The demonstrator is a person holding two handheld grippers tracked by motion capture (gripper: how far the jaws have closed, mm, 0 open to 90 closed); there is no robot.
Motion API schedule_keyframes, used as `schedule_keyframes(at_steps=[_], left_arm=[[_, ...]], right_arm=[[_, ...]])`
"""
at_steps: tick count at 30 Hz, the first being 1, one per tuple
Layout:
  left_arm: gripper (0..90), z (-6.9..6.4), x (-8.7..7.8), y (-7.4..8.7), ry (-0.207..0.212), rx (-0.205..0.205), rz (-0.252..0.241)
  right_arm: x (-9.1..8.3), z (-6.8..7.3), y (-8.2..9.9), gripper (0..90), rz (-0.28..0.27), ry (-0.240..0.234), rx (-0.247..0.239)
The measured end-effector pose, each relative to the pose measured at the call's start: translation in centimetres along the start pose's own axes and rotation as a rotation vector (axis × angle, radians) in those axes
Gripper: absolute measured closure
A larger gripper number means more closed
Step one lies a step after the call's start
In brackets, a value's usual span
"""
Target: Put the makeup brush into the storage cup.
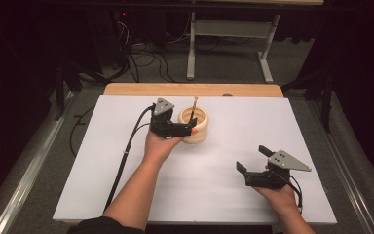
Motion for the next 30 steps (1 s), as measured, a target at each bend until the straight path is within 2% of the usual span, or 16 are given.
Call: schedule_keyframes(at_steps=[4,8,15,30], left_arm=[[0.0,0.0,-0.3,0.2,0.017,-0.018,-0.004],[0.0,0.1,-0.6,0.6,0.018,-0.009,0.014],[0.0,0.4,-1.3,1.4,0.021,-0.016,0.01],[0.0,1.2,-3.8,4.1,0.018,-0.01,0.03]], right_arm=[[0.0,0.0,0.0,1.0,0.0,0.001,-0.001],[0.0,0.0,0.0,1.0,-0.002,0.0,-0.006],[0.1,0.0,0.0,1.0,-0.003,0.001,-0.012],[0.0,0.0,0.0,1.0,-0.002,0.006,-0.009]])
Point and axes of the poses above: each handheld gripper's, and its own axes: x roughly forward along the jaws, y roughly out of its underside, z roughly to its left, the point moved 9 cm from there along x, roughly forward along the jaws
